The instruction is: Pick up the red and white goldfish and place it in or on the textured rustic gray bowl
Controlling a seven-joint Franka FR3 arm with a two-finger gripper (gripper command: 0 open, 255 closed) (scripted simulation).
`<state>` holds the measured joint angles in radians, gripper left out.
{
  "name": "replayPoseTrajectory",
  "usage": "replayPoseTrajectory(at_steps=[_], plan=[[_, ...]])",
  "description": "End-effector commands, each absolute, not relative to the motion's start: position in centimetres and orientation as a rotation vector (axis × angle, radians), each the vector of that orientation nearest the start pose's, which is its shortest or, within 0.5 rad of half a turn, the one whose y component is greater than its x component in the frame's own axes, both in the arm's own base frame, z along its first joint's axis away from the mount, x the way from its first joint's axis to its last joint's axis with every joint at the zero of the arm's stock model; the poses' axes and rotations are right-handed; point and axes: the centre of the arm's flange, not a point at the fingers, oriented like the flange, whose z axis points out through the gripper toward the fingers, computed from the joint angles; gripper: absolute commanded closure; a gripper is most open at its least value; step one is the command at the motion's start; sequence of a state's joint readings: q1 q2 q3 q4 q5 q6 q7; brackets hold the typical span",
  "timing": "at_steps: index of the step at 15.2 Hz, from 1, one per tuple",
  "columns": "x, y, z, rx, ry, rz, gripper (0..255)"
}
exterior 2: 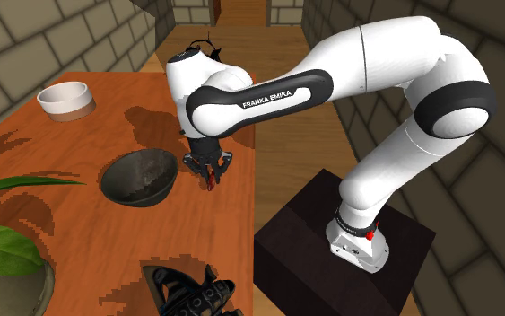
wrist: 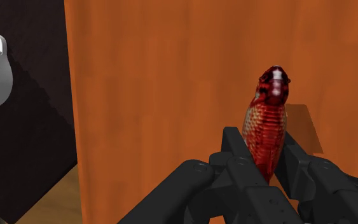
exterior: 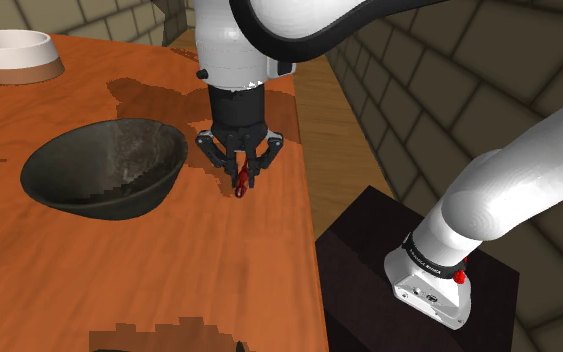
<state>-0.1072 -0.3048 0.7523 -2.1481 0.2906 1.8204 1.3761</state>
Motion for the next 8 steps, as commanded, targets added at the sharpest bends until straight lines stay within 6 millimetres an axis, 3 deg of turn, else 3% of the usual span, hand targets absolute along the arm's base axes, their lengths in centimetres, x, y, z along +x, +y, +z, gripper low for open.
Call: replayPoseTrajectory(at_steps=[1, 8], plan=[[35.5, 32.3, 48.9, -2.893, 1.310, 0.174, 255], [35.5, 32.3, 52.6, -2.893, 1.310, 0.174, 255]])
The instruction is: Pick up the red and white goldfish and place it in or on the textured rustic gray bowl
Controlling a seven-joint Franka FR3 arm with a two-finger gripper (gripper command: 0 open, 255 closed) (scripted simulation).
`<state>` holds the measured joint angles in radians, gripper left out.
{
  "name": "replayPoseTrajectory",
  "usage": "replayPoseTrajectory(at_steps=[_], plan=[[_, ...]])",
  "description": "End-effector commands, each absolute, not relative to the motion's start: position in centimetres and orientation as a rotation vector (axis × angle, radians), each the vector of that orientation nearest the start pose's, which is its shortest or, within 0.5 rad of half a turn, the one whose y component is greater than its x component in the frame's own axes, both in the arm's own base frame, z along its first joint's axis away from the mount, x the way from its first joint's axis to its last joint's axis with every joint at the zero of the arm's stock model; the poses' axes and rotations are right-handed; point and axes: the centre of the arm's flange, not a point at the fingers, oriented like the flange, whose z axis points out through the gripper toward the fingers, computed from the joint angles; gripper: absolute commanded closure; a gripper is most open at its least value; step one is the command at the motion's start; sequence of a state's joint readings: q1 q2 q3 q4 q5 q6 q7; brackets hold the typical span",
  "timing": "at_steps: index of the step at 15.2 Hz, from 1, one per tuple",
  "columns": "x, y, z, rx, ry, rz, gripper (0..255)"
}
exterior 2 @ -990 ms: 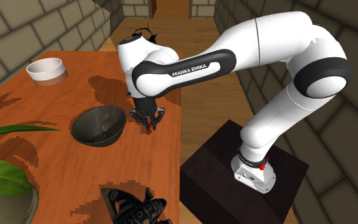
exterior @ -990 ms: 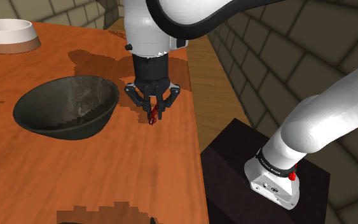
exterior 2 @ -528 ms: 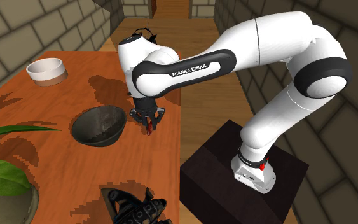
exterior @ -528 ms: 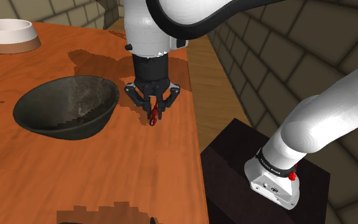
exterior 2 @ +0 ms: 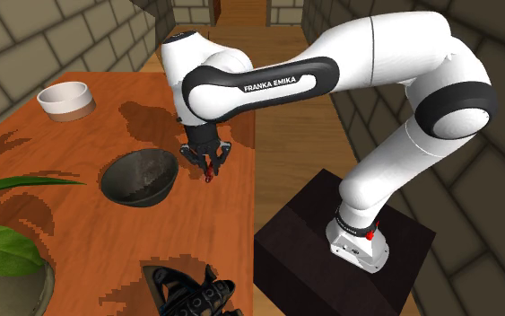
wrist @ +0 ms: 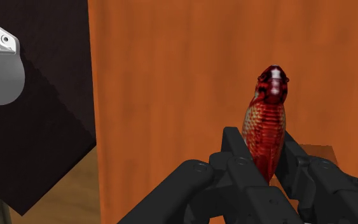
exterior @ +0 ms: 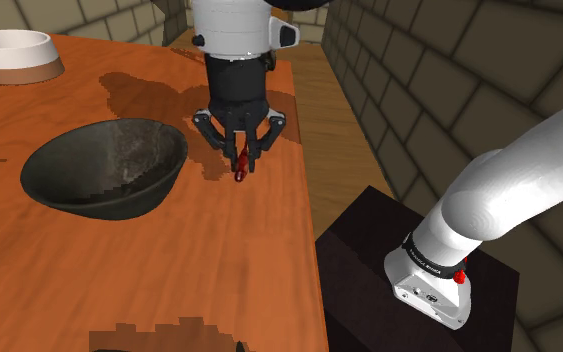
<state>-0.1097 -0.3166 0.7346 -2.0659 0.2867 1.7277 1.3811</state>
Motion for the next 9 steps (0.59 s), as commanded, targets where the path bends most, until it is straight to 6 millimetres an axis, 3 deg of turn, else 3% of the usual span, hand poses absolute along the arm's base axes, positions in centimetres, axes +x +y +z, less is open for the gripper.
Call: replayPoseTrajectory(at_steps=[1, 9], plan=[[35.5, 32.3, 53.2, -2.893, 1.310, 0.174, 255], [35.5, 32.3, 57.4, -2.893, 1.310, 0.174, 255]])
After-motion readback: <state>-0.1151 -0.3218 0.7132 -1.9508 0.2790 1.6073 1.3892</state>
